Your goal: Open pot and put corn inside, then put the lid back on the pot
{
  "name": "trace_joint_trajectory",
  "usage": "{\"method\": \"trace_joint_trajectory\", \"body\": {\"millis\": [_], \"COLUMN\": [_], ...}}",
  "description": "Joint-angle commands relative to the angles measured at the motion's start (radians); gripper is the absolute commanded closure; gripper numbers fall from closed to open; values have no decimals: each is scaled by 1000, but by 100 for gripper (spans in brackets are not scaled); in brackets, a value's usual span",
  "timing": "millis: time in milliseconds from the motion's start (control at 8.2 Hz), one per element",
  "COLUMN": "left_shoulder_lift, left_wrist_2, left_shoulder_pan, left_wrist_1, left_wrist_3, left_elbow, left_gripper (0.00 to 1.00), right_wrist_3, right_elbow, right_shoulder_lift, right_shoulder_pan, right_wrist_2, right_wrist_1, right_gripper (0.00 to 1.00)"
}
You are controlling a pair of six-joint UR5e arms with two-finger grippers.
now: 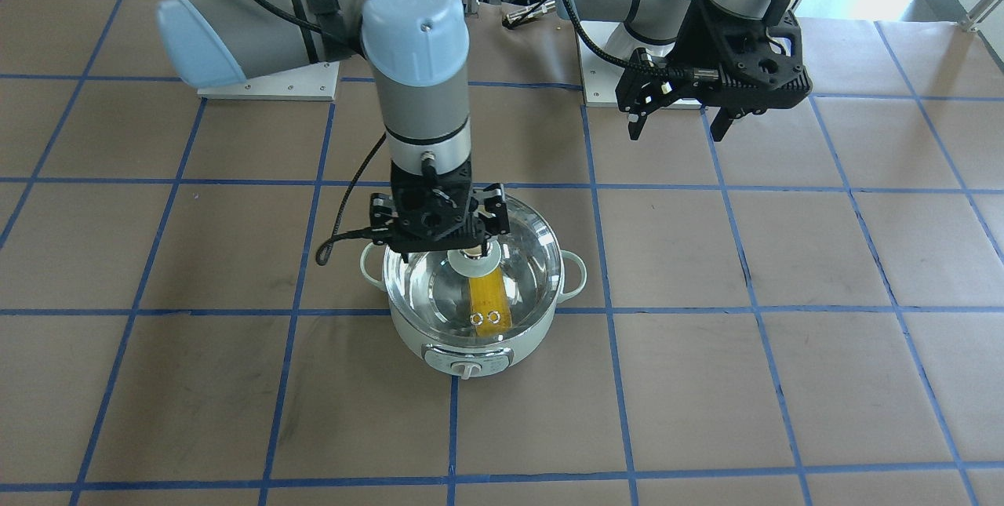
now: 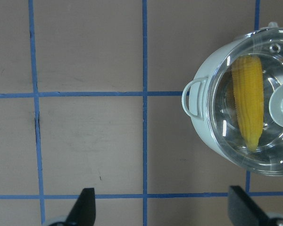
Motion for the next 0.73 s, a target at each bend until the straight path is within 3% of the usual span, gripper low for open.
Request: {"method": "trace_joint_trajectory", "body": {"millis": [0, 244, 366, 610], "left_shoulder_lift": [33, 12, -1, -27], "left_wrist_2": [3, 5, 5, 5], "left_shoulder_pan": [-1, -1, -1, -1], "left_wrist_1": [-3, 0, 13, 13], "left_wrist_3": [5, 1, 1, 1], "left_elbow": [-4, -4, -4, -4], "left_gripper": [0, 0, 0, 0], "right_wrist_3": [-233, -341, -346, -328], "right_elbow": [-4, -2, 2, 8], "right_shoulder_lift": [-180, -310, -361, -386], "right_shoulder_pan": [-212, -284, -284, -281], "right_wrist_2": [-2, -10, -63, -74], "right_wrist_1": [234, 426, 464, 511], "right_gripper": [0, 0, 0, 0]}}
